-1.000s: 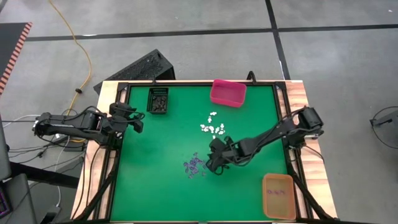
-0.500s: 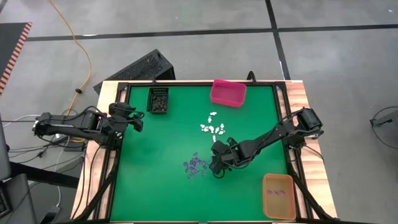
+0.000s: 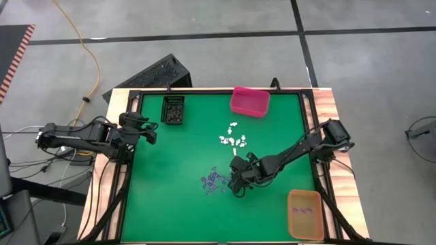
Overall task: Sort Halloween decoration
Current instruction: Put the pink witch hat toy into the orange bin
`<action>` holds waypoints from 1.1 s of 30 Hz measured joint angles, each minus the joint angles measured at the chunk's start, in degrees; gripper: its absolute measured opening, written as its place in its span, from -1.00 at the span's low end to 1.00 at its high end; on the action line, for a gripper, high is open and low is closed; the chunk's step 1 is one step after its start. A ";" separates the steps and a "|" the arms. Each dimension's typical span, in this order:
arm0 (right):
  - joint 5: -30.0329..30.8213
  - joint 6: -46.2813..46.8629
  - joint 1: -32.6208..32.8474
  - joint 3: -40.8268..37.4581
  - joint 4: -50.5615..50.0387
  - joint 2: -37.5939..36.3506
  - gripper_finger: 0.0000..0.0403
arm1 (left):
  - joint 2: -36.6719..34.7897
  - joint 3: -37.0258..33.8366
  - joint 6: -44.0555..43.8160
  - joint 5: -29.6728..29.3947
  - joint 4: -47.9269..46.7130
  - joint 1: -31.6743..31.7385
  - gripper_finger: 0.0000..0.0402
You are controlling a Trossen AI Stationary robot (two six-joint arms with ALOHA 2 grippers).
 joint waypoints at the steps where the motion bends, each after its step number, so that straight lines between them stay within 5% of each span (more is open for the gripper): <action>1: 0.00 0.01 -0.23 0.03 0.14 0.07 -0.19 | 0.02 0.00 0.00 0.01 -0.07 0.01 -0.09; 18: -1.57 -0.63 -0.15 -1.48 0.38 0.14 -0.46 | 0.01 0.00 -0.63 1.02 -0.27 0.00 -0.09; 26: -1.68 -1.08 -0.15 -1.47 0.66 0.14 -0.90 | 0.00 0.00 -0.63 0.99 -0.27 0.00 -0.09; 33: -2.95 -1.07 -0.15 -0.99 0.66 0.14 -0.92 | 0.02 0.00 -0.63 0.99 -0.27 0.00 -0.09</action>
